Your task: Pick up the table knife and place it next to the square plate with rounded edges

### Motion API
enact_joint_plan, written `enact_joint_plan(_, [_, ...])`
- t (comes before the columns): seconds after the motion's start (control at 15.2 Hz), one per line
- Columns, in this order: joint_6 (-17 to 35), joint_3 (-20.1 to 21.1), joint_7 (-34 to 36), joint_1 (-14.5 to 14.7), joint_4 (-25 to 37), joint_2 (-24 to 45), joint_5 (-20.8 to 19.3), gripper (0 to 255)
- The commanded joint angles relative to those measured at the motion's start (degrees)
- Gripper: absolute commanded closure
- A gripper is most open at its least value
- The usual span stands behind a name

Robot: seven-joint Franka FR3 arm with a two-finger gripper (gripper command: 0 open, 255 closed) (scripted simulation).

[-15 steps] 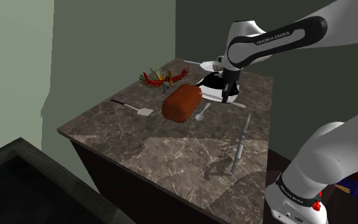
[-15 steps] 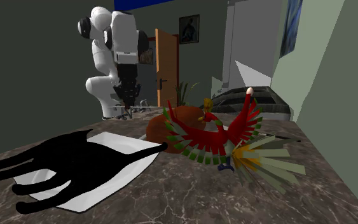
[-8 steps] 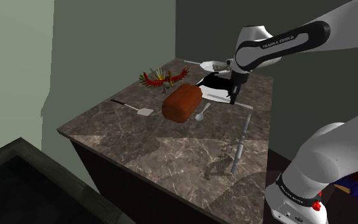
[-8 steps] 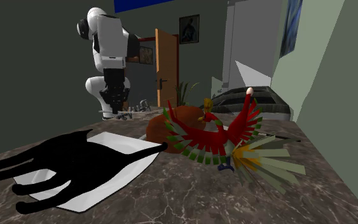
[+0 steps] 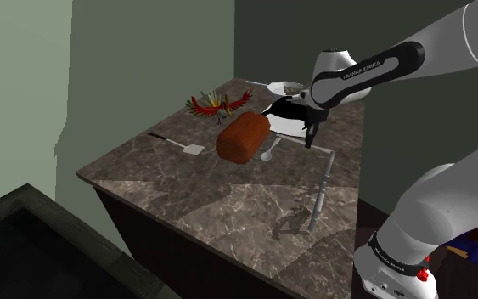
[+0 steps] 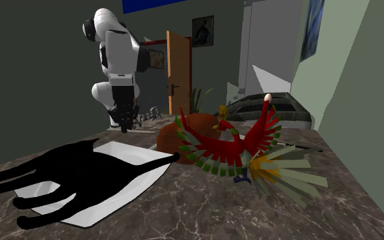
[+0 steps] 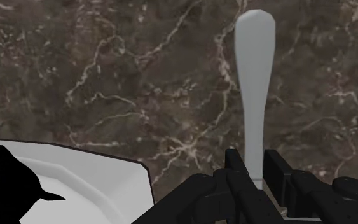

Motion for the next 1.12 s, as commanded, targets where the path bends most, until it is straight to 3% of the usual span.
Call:
enact_joint_plan(0.0, [1.73,-0.08,0.01,0.05,-0.72,0.98,0.04,255])
enact_joint_plan(0.26, [5.10,-0.30,-0.08,0.10,-2.10,2.98,0.11,255])
enact_joint_plan(0.73, [5.09,-0.30,-0.08,0.10,-2.10,2.97,0.11,255])
enact_joint_plan(0.79, [5.09,-0.30,-0.08,0.10,-2.10,2.97,0.11,0])
enact_joint_plan(1.06, [5.09,-0.30,-0.08,0.10,-2.10,2.97,0.11,0])
